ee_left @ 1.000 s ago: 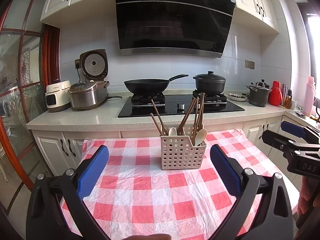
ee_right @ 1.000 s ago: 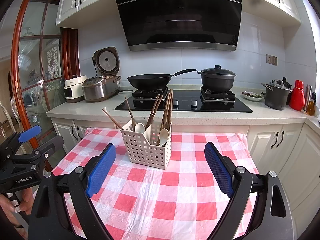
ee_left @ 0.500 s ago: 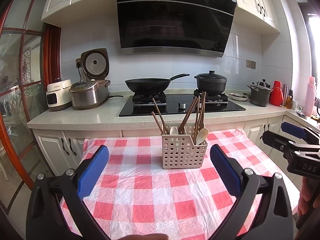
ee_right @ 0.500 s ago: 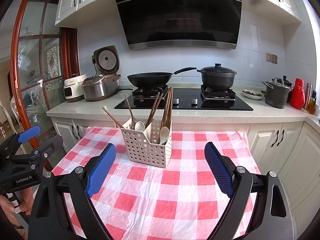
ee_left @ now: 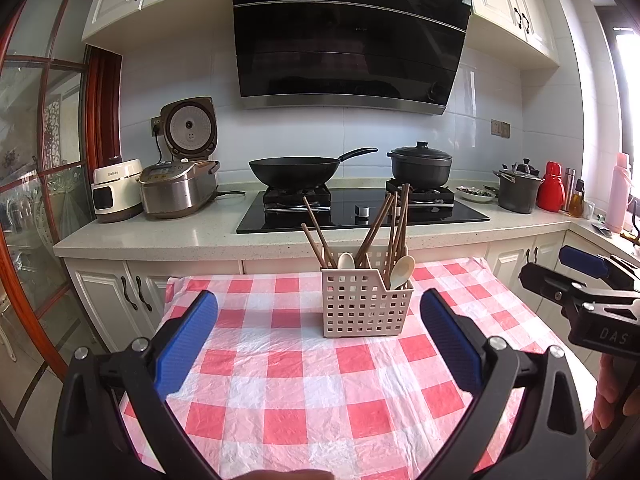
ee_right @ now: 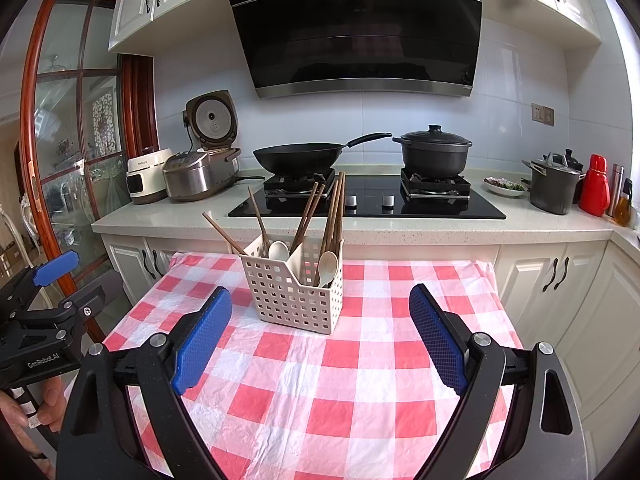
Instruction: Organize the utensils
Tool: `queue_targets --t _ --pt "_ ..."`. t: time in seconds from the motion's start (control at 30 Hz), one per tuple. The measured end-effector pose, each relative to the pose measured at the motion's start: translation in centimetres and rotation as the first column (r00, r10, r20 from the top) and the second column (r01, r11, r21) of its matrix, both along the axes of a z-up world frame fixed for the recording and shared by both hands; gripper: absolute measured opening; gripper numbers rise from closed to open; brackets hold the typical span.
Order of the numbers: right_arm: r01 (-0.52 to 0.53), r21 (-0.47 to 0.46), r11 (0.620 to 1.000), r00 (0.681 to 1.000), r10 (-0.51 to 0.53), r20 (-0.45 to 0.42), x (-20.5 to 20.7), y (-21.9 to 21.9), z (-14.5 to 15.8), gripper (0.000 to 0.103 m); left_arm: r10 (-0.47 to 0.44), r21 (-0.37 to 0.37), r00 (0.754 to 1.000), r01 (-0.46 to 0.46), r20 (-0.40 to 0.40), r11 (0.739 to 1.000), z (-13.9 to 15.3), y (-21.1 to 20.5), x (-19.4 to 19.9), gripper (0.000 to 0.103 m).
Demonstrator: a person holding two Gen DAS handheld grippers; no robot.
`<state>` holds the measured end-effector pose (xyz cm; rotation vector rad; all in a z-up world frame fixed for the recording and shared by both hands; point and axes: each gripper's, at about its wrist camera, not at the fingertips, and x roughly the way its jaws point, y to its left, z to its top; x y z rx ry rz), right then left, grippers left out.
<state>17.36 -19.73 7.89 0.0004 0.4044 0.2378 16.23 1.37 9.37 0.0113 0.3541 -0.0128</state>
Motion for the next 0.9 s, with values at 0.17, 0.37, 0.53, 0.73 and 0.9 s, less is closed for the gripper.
queue_targets --t 0.17,0.37,0.53,0.73,0.9 --pt "0.0 0.001 1.0 1.0 0.0 -0.002 0.0 -0.07 -0.16 0.084 0.0 0.002 1.0 0.0 -0.002 1.0 -0.01 -0.06 0.03 0.098" --pt "-0.001 0.002 1.0 1.0 0.001 -0.005 0.06 -0.1 -0.36 0.084 -0.004 0.003 1.0 0.004 -0.004 1.0 0.0 -0.29 -0.01 0.098" --pt "0.0 0.002 1.0 1.0 0.0 -0.006 0.05 -0.04 -0.45 0.084 -0.005 -0.001 1.0 0.005 -0.008 1.0 -0.08 -0.3 -0.02 0.098" --pt "0.0 0.002 1.0 1.0 0.0 -0.007 0.1 -0.07 -0.42 0.084 -0.008 0.002 1.0 0.008 -0.009 1.0 -0.05 -0.34 0.08 0.098" --pt "0.001 0.002 1.0 1.0 -0.001 -0.008 0.08 -0.09 -0.52 0.084 -0.008 0.0 1.0 0.008 -0.011 1.0 -0.08 -0.36 0.1 0.098"
